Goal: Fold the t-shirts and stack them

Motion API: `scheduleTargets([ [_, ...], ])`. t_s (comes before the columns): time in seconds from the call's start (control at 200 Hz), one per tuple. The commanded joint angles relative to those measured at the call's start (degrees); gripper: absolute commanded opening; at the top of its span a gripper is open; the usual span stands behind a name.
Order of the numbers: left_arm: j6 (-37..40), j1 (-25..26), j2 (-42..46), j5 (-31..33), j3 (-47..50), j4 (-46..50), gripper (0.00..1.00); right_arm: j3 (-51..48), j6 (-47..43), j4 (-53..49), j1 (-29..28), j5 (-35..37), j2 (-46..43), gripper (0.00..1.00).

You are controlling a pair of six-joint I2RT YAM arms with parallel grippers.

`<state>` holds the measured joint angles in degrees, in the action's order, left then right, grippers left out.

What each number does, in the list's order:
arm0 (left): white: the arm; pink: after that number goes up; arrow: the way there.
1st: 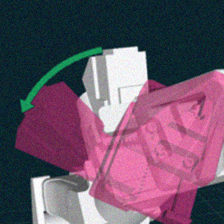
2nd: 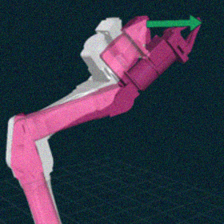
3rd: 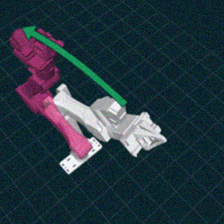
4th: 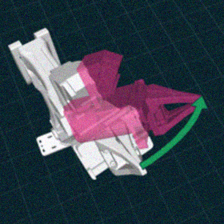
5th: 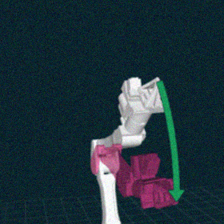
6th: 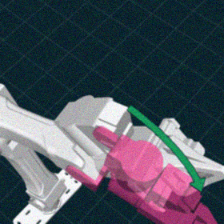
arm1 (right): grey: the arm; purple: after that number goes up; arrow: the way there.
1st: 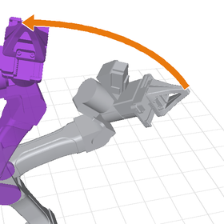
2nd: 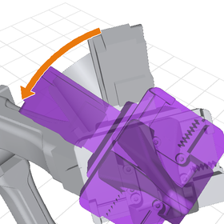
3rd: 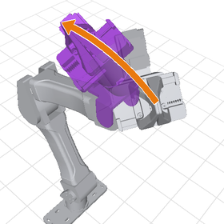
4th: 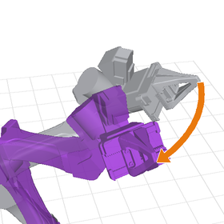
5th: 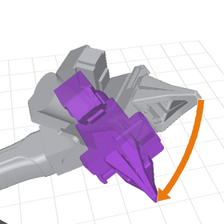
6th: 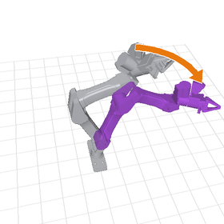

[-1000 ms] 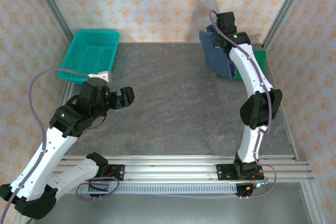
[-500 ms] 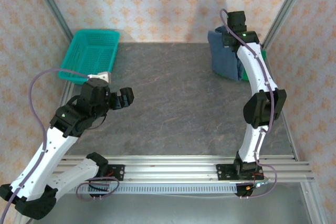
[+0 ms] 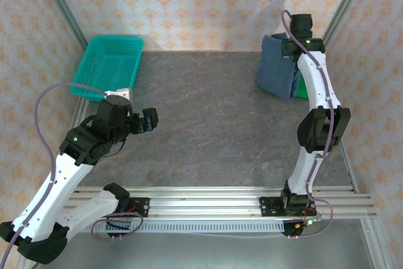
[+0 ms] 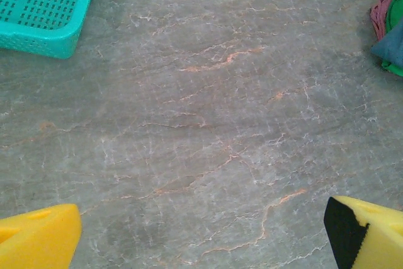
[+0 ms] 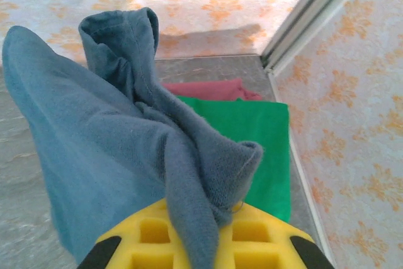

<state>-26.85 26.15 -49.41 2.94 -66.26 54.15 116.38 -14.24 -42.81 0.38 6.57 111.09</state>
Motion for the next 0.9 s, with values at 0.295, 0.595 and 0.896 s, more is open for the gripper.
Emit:
scheduleTargets([
  [0.295,2.80,-0.53,0.02,2.00,-1.38,8.41,1.00,8.32,-0.12,3.34,6.77,-1.92,11.67,0.00],
  [0.595,3.98,-0.71,-1.49,2.02,-1.17,11.68,1.00,17.89,1.71,5.69,9.85,-1.38,22.00,0.00],
  [0.896,4.62,-1.02,-6.26,0.37,-0.70,11.65,1.00,23.50,6.63,8.49,10.25,-0.53,28.75,0.62],
])
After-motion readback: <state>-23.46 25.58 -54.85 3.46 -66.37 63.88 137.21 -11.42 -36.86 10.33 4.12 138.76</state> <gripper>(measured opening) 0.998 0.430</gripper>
